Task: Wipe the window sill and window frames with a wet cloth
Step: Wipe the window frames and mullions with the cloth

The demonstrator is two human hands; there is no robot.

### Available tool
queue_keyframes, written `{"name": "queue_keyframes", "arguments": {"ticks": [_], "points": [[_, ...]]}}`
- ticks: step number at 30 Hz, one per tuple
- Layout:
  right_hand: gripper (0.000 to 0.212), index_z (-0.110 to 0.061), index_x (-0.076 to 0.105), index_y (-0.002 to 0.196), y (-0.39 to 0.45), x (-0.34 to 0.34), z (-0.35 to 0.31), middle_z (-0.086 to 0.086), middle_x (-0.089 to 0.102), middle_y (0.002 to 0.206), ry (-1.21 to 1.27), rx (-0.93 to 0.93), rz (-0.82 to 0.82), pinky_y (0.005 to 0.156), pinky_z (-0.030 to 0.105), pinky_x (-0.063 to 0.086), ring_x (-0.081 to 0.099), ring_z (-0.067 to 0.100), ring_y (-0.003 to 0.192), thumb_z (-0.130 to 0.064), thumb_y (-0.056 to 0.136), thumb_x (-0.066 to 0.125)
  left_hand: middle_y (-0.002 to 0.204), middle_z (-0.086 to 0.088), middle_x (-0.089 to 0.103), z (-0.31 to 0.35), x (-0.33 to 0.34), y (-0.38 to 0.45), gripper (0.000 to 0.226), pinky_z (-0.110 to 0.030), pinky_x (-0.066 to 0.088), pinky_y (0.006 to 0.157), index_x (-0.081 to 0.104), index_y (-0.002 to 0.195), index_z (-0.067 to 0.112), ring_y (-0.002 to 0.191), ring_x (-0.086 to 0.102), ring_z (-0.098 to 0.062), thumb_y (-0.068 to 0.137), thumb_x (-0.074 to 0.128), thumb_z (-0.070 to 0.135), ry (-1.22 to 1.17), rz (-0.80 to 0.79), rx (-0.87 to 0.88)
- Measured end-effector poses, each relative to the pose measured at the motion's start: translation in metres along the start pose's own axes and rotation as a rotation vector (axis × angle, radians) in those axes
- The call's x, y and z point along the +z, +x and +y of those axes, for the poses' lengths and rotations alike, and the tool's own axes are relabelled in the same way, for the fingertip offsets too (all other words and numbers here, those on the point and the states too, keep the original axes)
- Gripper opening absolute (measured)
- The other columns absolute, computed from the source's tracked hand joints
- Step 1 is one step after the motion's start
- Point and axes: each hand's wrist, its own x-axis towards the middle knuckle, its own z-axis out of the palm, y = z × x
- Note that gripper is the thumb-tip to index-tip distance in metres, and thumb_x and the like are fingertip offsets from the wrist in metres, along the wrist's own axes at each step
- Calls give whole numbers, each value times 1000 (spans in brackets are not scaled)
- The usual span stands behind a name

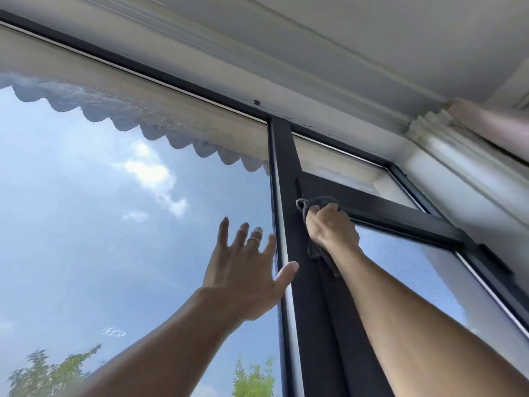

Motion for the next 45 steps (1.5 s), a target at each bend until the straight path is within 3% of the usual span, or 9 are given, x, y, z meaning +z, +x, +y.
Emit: {"name": "queue_keyframes", "arguments": {"ticks": [6, 9, 17, 22, 30, 37, 40, 43, 45], "points": [[60, -4, 44, 139, 10, 1, 9, 22, 46, 140, -118, -111, -7, 107, 49, 35, 46, 39, 127, -42, 96, 28, 162, -9, 19, 4, 8, 0, 67, -57, -6, 117, 20, 153, 29, 151, 5, -21, 96, 5, 60, -7, 75, 15], [60, -6, 46, 138, -5, 3, 22, 21, 44, 139, -222, -172, 11, 106, 50, 32, 42, 40, 127, -45, 95, 28, 161, -9, 21, 4, 10, 1, 76, -56, -5, 118, 24, 151, 30, 150, 8, -21, 89, -6, 61, 11, 91, 17], [65, -9, 41, 140, 5, 9, 8, 20, 42, 141, -111, -139, 2, 105, 49, 33, 41, 39, 129, -53, 93, 35, 160, -9, 24, 5, 8, -1, 91, -56, -6, 118, 29, 148, 32, 150, 10, -21, 76, -21, 58, 11, 64, 18], [67, -11, 43, 139, 4, 6, 17, 17, 48, 139, -134, -151, -8, 102, 49, 34, 43, 38, 128, -59, 92, 36, 157, 1, 32, 11, 5, -6, 91, -53, -6, 119, 32, 147, 31, 149, 15, -18, 77, -20, 56, -45, 72, 16], [67, -26, 27, 153, -47, -6, 52, 18, 42, 144, -207, -256, -53, 107, 49, 29, 38, 37, 133, -61, 96, 32, 161, 1, 22, 16, 0, -46, 85, -52, -7, 118, 29, 151, 29, 151, 5, -18, 84, -13, 59, -111, 8, 51], [65, -24, 32, 149, -57, -9, 43, 23, 44, 140, -175, -203, -68, 108, 49, 30, 41, 39, 127, -61, 95, 32, 162, 1, 20, 25, -4, -68, 87, -53, -10, 116, 27, 152, 30, 151, 2, -18, 82, -12, 62, -130, -15, 8], [65, -28, 29, 151, -98, -19, 77, 20, 47, 137, -269, -255, -52, 109, 50, 28, 39, 38, 129, -61, 95, 31, 155, -2, 37, 25, -4, -82, 78, -54, 1, 118, 43, 145, 28, 149, 18, -21, 90, 2, 62, -132, -35, 20], [66, -26, 27, 153, -71, -15, 60, 21, 46, 144, -258, -253, -61, 113, 52, 25, 35, 39, 135, -61, 97, 25, 136, -6, 60, 27, 1, -97, 63, -54, 18, 110, 64, 128, 23, 137, 45, -24, 95, 23, 58, -117, -31, 32], [66, -24, 25, 154, -61, -11, 48, 22, 42, 147, -235, -223, -63, 112, 52, 25, 35, 40, 134, -58, 98, 23, 132, -6, 62, 31, 2, -106, 60, -55, 21, 107, 67, 125, 22, 133, 49, -26, 96, 28, 57, -107, 0, 39]]}}
